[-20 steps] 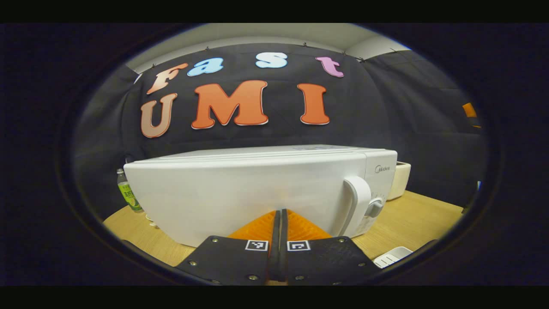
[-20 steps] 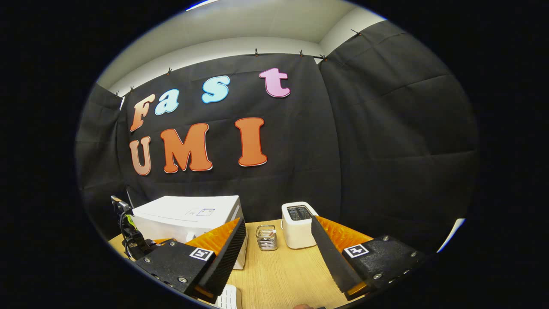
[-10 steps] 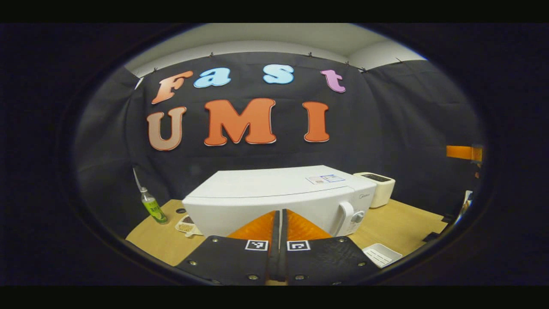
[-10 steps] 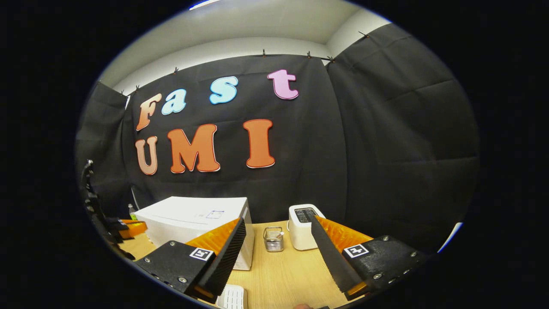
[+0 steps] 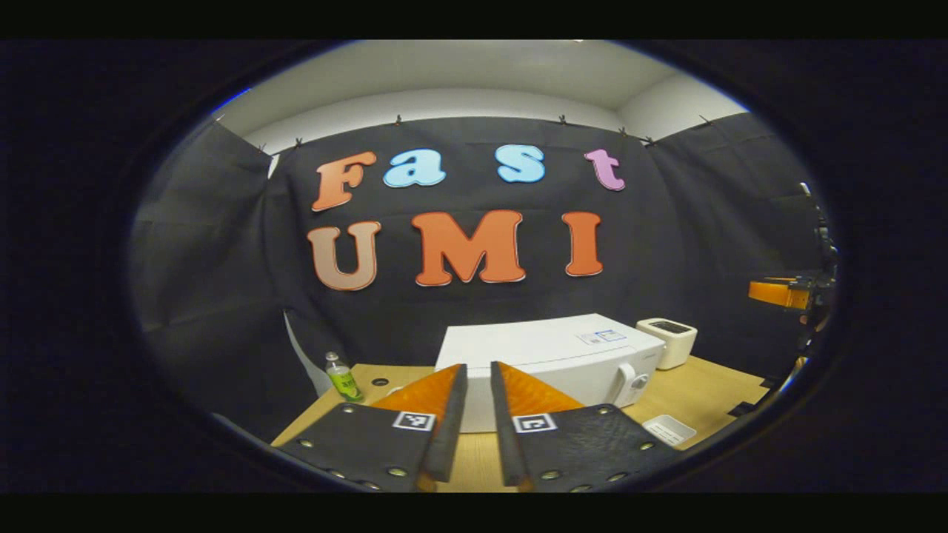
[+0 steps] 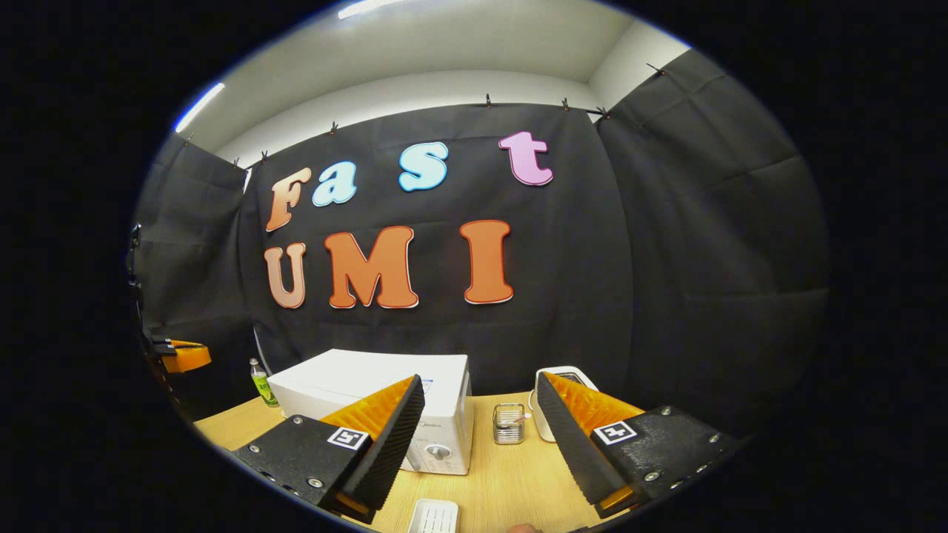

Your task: Open the microwave oven with the left hand, put the food in, and close the microwave oven.

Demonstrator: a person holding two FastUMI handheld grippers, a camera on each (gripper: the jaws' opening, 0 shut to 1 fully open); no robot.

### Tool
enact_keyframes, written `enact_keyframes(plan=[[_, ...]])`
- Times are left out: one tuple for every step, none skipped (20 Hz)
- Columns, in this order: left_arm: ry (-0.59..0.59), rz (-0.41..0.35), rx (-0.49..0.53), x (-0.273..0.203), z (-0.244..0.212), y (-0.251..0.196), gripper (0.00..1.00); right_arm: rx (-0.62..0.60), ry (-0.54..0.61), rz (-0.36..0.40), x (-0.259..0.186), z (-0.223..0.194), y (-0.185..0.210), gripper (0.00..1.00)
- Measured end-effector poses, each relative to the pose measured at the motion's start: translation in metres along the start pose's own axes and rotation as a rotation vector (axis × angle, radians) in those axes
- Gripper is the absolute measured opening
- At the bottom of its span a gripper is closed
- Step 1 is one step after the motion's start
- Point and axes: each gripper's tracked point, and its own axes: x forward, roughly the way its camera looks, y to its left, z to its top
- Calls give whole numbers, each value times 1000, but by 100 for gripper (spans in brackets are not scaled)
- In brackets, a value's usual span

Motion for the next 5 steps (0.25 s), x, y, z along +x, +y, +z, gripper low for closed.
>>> enact_keyframes(plan=[[2, 3, -11, -5, 3, 6, 53, 6, 0, 13, -1, 2, 5, 95], [5, 9, -24, -9, 7, 9, 72, 15, 2, 27, -4, 2, 11, 95], [1, 19, -35, -15, 14, 18, 92, 20, 1, 36, -6, 3, 14, 95], [-7, 37, -39, -19, 20, 29, 91, 20, -1, 38, -7, 4, 15, 95], [-13, 57, -40, -23, 27, 41, 91, 16, -5, 35, -8, 6, 13, 100]])
